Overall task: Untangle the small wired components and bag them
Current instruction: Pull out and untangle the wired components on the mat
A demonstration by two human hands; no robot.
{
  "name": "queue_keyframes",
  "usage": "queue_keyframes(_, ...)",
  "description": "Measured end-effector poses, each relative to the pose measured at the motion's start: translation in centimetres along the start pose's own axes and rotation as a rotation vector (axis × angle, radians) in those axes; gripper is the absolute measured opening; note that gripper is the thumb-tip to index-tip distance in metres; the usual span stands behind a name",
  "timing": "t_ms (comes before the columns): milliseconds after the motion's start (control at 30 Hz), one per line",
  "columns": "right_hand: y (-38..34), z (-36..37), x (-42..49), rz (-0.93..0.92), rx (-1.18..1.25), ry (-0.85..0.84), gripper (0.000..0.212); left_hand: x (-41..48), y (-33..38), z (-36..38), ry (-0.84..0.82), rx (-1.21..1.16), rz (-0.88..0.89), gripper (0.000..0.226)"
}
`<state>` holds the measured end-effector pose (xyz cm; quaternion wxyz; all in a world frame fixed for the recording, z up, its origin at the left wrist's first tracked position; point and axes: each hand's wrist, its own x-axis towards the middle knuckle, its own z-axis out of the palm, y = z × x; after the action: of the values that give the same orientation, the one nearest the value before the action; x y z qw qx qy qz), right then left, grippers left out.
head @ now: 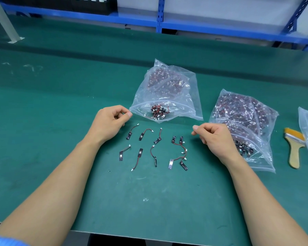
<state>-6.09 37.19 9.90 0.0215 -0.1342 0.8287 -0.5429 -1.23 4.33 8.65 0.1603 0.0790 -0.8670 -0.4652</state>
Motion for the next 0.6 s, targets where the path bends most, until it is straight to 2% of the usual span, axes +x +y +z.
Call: queue_keyframes(600, -0.01, 0.04, 0.03, -0.002, -0.010, -0.009, 0.029, -0.04, 0.10, 0.00, 0.002, -0.004, -0.014, 0.013)
